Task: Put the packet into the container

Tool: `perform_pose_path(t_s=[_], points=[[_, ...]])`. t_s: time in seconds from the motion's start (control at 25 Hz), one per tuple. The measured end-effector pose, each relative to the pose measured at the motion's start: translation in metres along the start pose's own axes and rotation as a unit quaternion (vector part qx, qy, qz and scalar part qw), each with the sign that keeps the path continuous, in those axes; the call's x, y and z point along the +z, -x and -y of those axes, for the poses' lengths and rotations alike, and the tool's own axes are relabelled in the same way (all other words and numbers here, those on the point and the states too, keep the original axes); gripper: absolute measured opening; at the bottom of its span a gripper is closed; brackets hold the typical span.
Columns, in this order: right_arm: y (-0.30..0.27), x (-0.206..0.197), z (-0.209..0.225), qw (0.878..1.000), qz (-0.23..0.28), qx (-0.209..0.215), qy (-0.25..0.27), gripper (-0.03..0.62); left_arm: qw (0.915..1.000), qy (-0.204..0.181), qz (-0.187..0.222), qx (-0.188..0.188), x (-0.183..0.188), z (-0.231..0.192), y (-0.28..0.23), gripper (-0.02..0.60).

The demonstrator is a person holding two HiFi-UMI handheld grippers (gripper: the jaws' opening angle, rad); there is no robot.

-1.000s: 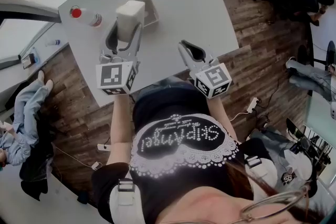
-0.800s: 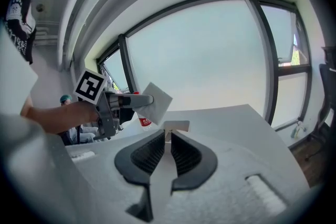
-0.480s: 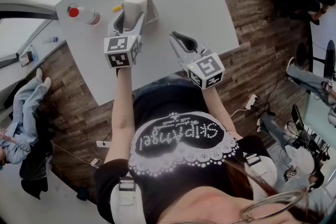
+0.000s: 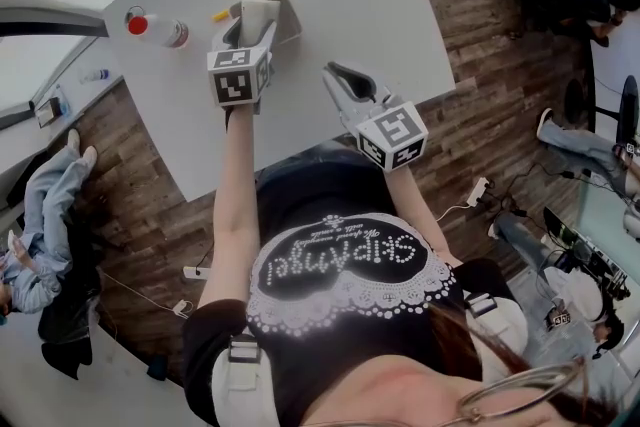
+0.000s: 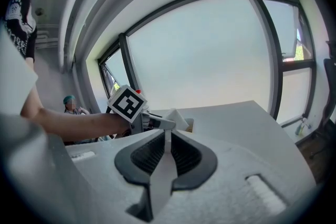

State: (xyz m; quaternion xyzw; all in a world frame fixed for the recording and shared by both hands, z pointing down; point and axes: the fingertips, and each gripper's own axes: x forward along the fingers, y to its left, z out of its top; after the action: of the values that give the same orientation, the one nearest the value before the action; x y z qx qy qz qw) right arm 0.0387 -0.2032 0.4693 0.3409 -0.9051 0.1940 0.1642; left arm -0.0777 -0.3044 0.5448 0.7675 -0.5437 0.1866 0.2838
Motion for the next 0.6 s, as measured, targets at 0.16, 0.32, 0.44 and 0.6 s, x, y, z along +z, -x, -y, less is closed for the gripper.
perform_pose_path(t_s=[0.16,0.32,0.44,0.6], points=[[0.001,-0.005,-0.003,1.000,-0.004,0.001,-0.003,0.037,0.9995,0.002,-0.031,0.001,-0.009,0.000,-0.008,0.259],[0.001,-0.005,-0.006,1.000,-0.005,0.005,-0.005,0.037,0.9975,-0.011,-0.069,0.011,-0.018,0.000,-0.016,0.261],[0.002,-0.008,-0.009,1.000,-0.008,0.005,-0.005,0.037,0.9955,-0.030,-0.082,0.038,-0.022,-0.006,-0.022,0.266],[-0.002,-0.012,-0.011,1.000,-0.012,0.007,-0.009,0.037,0.9927,-0.053,-0.093,0.055,-0.023,-0.009,-0.033,0.279]])
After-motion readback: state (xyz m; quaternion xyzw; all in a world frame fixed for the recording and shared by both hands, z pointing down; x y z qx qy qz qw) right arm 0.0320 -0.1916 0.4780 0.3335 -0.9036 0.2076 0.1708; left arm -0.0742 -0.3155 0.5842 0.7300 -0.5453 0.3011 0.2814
